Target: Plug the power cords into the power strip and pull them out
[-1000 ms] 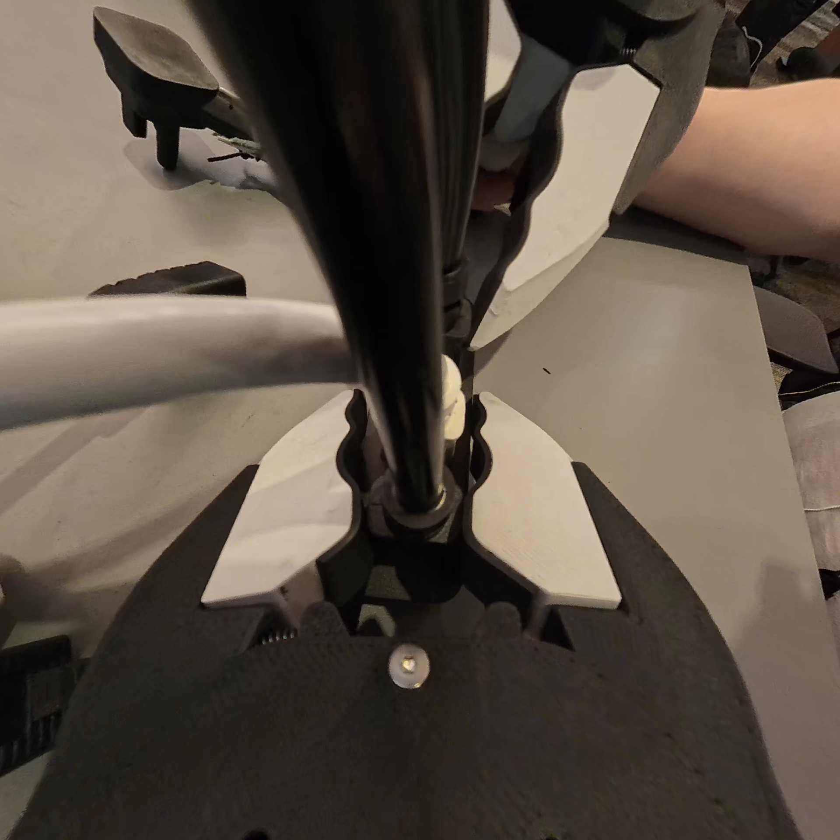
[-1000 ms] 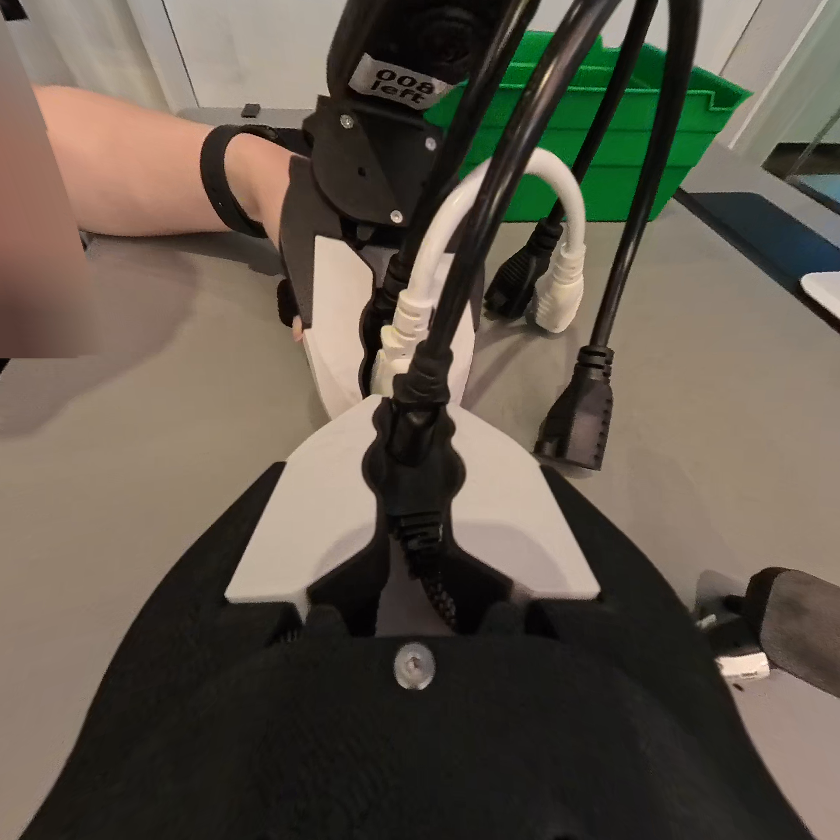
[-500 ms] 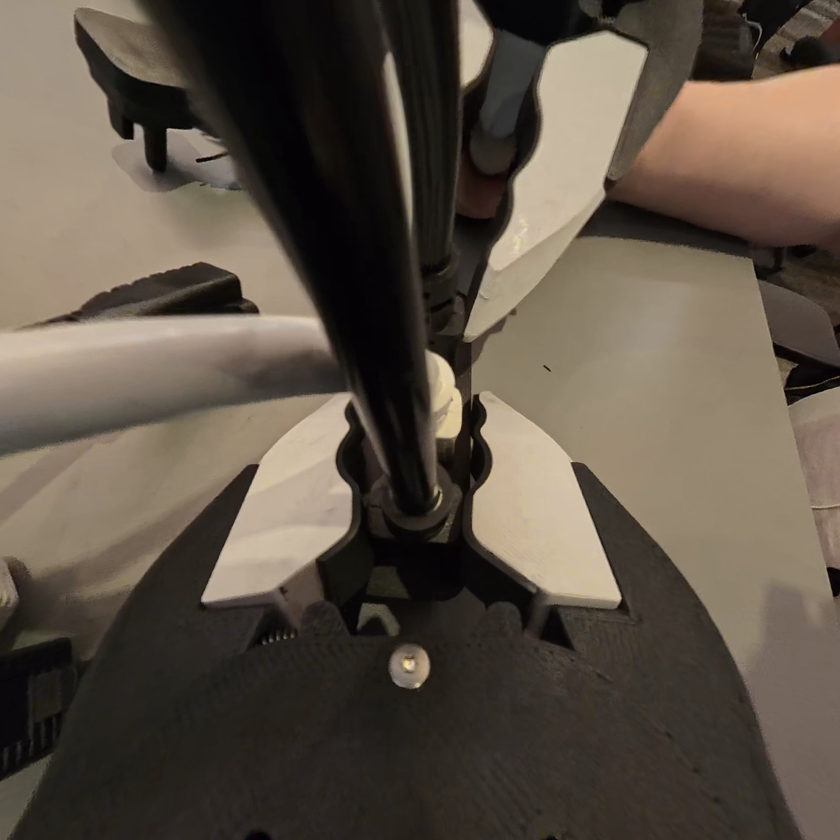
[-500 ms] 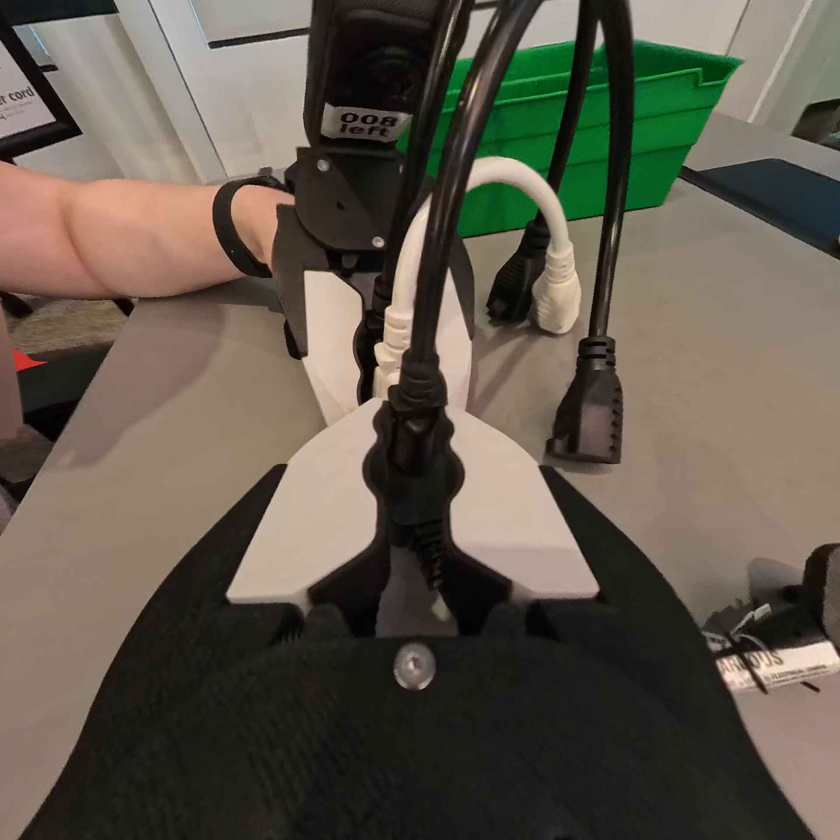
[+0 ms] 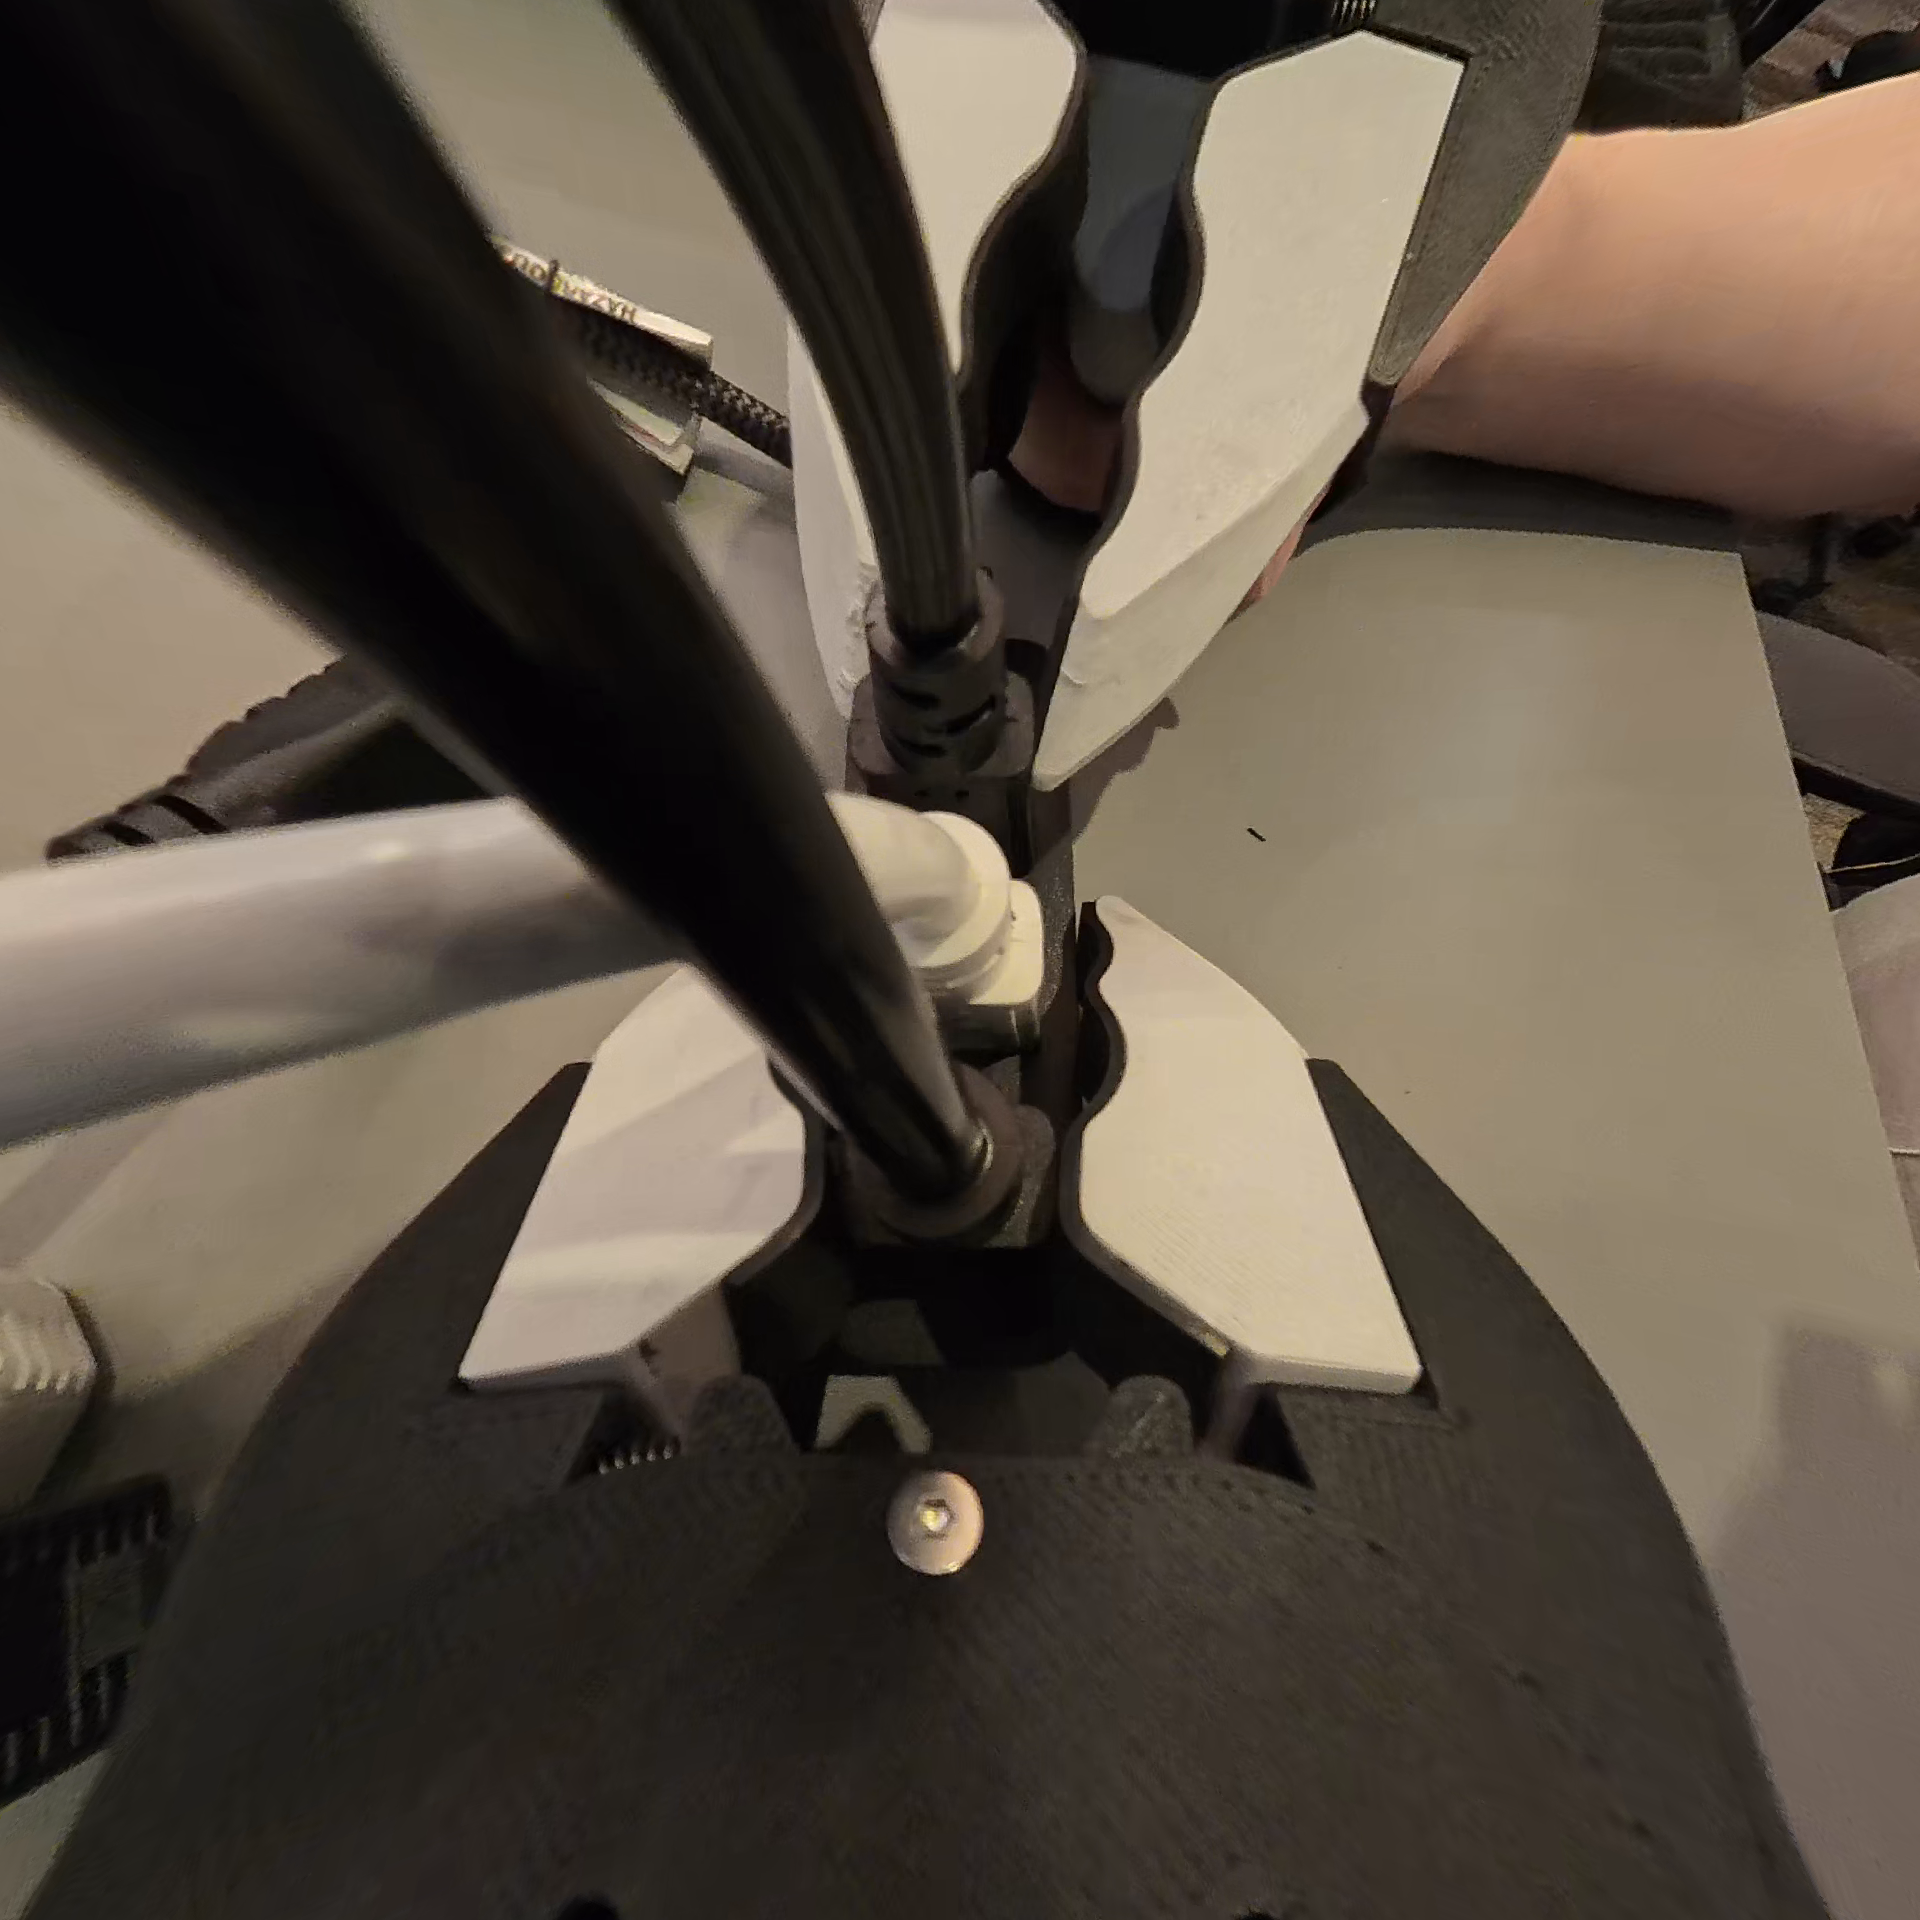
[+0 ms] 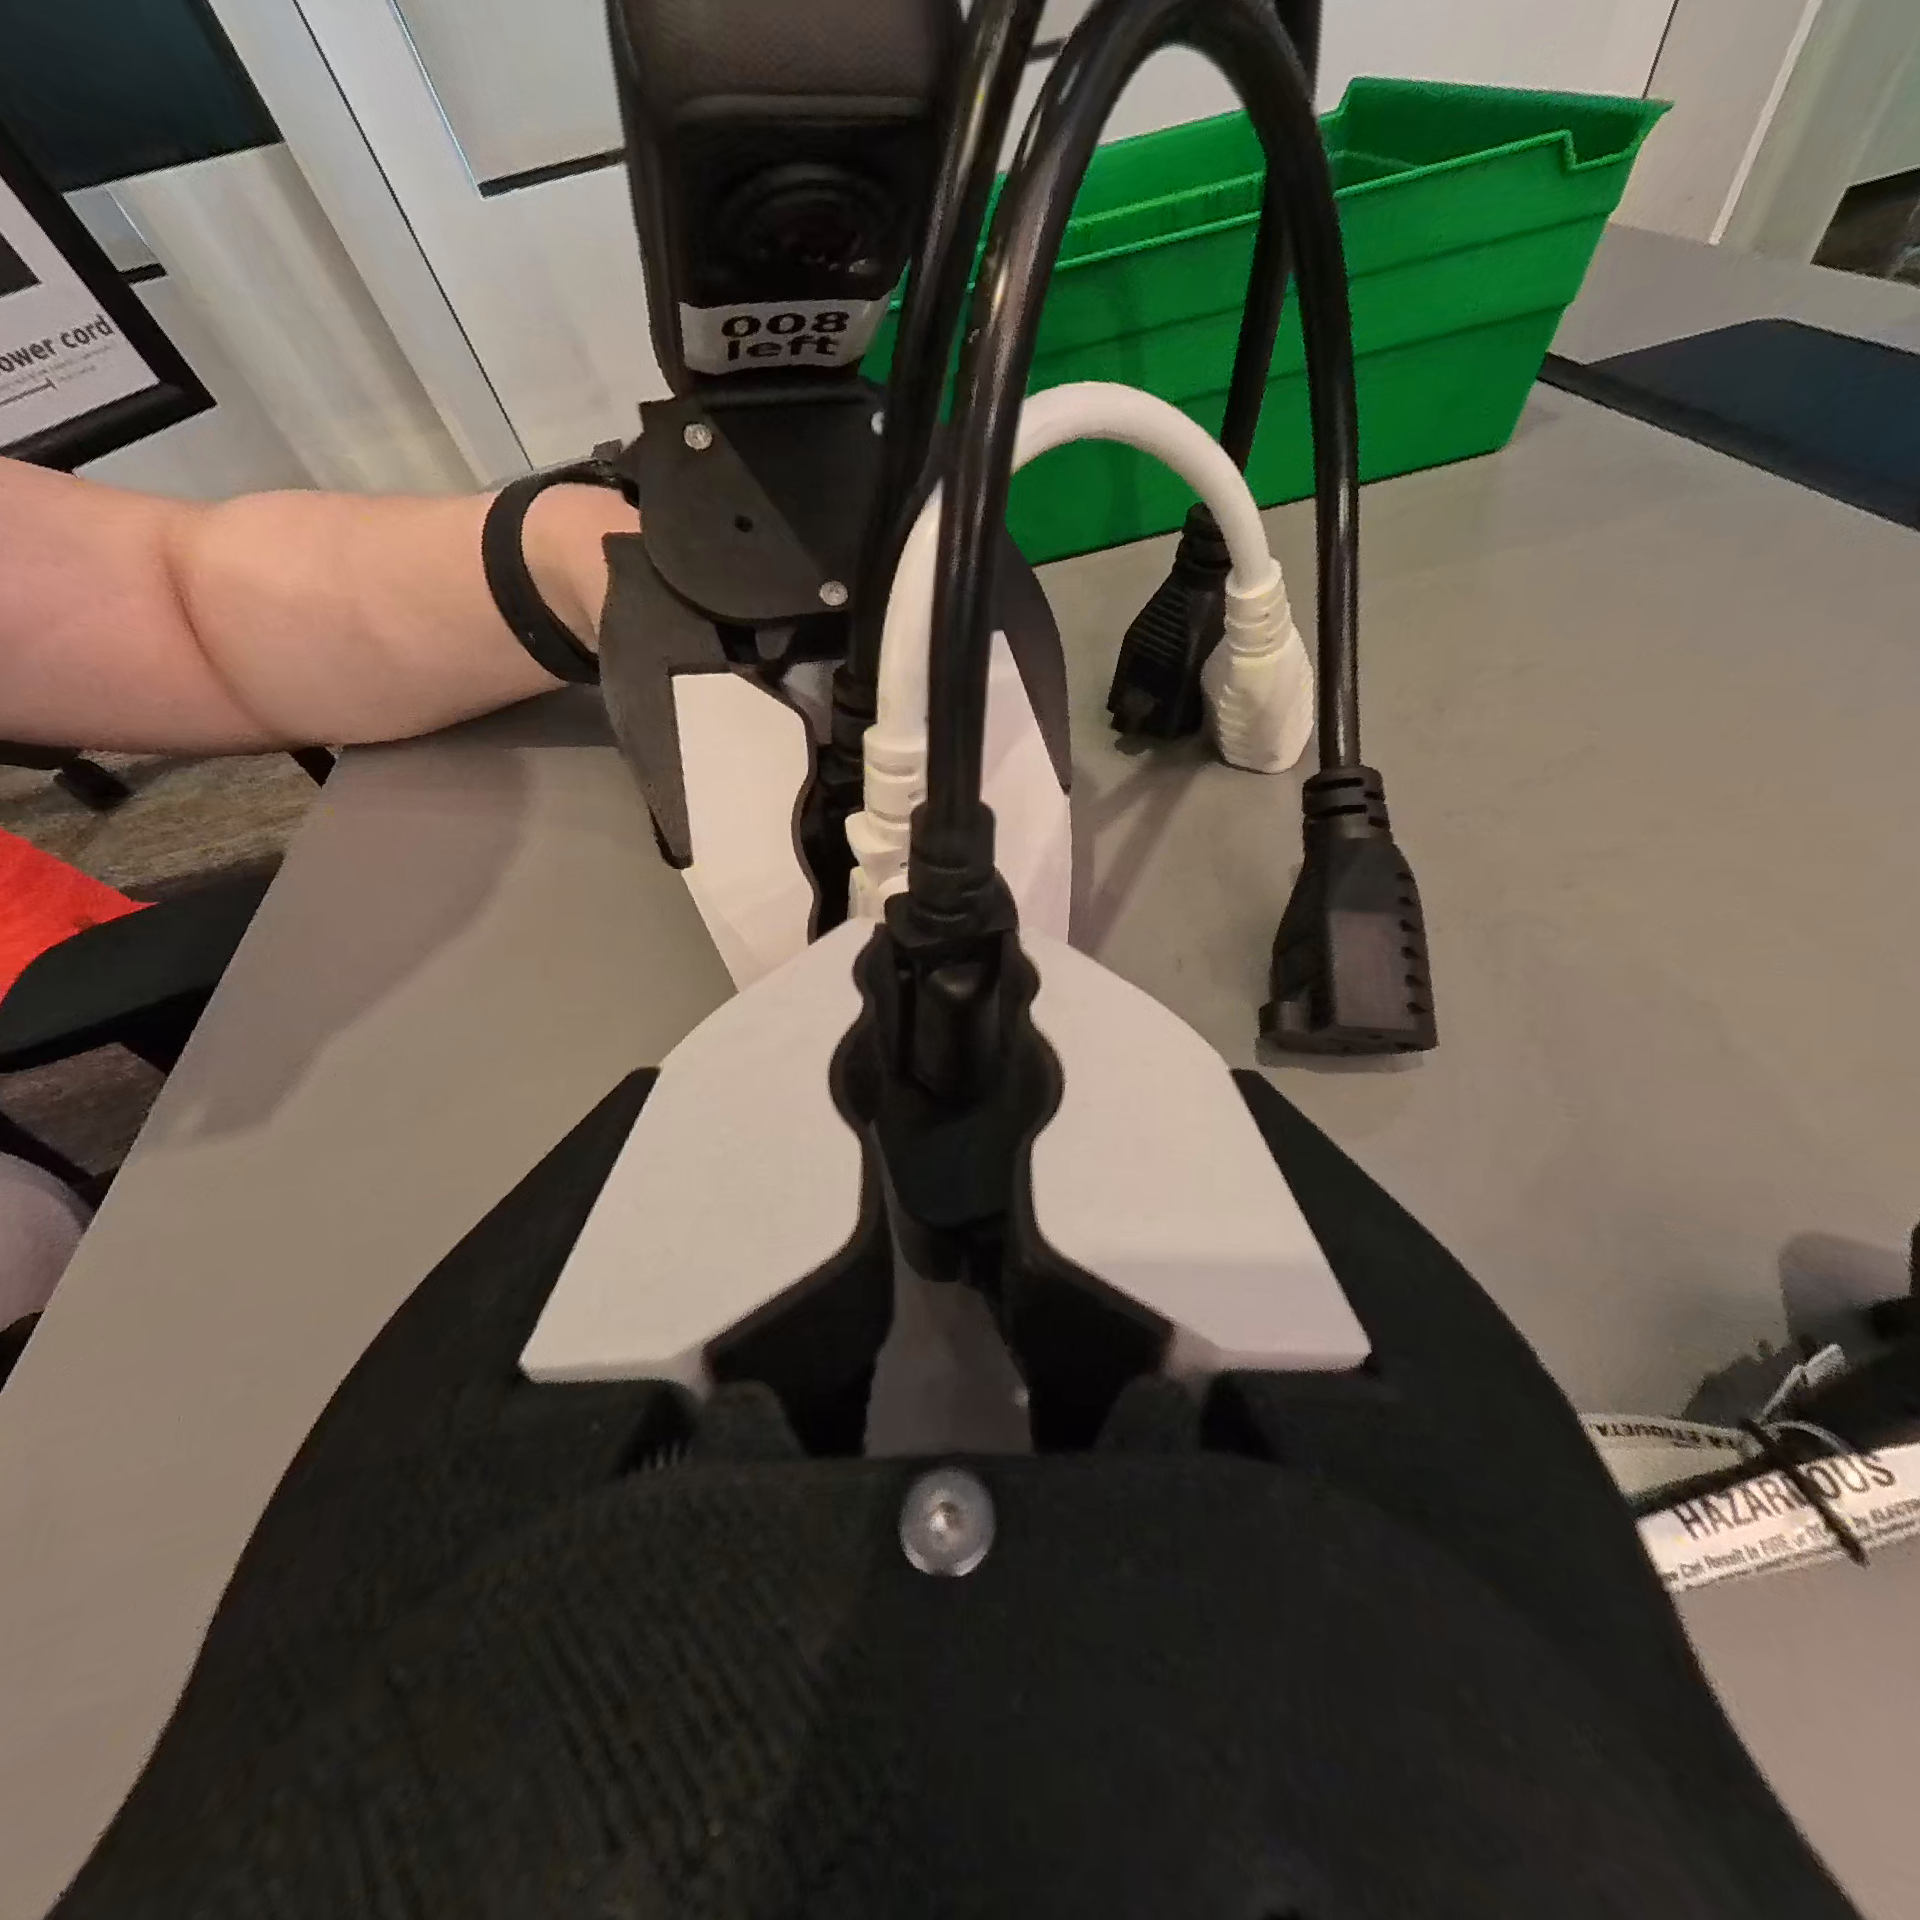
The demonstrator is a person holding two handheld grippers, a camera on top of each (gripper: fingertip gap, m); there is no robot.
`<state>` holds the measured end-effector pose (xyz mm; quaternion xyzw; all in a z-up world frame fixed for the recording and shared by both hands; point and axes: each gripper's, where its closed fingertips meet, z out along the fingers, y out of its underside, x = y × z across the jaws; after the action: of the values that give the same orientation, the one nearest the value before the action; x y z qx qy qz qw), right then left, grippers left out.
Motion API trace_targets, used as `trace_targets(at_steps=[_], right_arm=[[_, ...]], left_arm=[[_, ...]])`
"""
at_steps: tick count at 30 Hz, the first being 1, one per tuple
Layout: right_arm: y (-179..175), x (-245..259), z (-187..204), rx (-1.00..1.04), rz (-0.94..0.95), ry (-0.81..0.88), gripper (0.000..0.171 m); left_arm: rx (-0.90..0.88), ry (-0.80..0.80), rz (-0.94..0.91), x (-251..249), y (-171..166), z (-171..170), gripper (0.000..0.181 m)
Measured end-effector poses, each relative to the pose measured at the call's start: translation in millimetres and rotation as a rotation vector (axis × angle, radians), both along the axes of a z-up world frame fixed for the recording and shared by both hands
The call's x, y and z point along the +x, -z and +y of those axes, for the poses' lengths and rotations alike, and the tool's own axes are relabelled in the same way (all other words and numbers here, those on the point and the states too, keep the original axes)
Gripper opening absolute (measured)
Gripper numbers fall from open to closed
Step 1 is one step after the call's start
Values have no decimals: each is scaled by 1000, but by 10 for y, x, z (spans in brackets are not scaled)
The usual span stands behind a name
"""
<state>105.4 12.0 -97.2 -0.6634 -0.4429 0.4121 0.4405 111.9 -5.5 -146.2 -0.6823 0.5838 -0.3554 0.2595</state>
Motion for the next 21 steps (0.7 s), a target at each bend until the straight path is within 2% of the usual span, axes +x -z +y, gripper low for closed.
trace_targets(at_steps=[21], right_arm=[[-100,-64,3,34,-25,46,14]], left_arm=[[-23,36,-52,-45,-76,-30,44]])
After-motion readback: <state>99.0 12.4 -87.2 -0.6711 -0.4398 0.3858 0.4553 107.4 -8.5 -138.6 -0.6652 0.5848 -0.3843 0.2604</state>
